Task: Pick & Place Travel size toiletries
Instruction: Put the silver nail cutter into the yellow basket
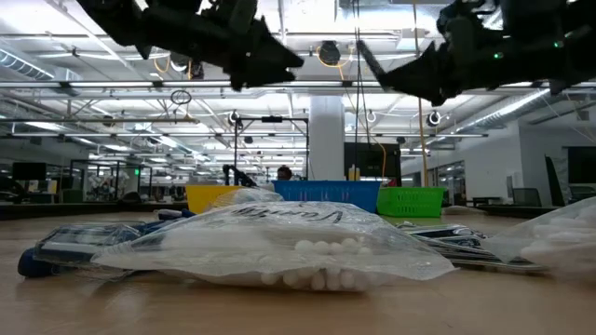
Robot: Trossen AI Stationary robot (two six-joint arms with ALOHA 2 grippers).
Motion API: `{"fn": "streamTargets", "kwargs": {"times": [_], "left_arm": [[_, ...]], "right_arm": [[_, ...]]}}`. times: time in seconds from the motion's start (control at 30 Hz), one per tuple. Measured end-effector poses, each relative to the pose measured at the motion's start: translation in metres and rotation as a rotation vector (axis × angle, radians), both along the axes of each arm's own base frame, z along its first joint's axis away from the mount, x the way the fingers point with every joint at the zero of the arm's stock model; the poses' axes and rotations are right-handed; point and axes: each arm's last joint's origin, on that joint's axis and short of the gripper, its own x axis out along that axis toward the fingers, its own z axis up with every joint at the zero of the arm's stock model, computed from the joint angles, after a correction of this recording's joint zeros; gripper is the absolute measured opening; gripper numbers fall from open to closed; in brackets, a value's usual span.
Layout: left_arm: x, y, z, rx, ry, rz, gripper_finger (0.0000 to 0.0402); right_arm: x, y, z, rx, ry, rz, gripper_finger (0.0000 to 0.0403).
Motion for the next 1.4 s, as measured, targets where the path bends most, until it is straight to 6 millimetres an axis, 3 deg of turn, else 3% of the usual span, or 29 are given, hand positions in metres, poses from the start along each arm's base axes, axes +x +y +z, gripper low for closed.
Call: {"fn": "streamTargets", "kwargs": {"times": [0.13, 0.37, 0.67, 0.97, 1.4], "left_arm": [[0.014, -0.009, -0.004, 0.105, -0.121, -0.077, 0.0239], [0.041, -0.019, -0.025, 0.376, -0.170, -0.117, 0.0239], [0.074, -0.020, -0.007, 0.218, -0.293, -0.115, 0.0239], [0.104, -0.024, -0.012, 0.192, -0.308, -0.210, 0.0239], [0.106, -0.017, -0.015, 0.133, -0.272, -0.193, 0.0227]], "right_arm": [[-0.007, 0.001, -0.002, -0.004, -0.070, 0.075, 0.0037], [-0.007, 0.003, -0.002, -0.011, -0.078, 0.124, 0.0037], [-0.007, 0.003, -0.002, -0.016, -0.078, 0.150, 0.0037], [-0.007, 0.003, -0.002, -0.016, -0.079, 0.150, 0.0037], [-0.007, 0.003, -0.002, -0.015, -0.078, 0.151, 0.0037]]}}
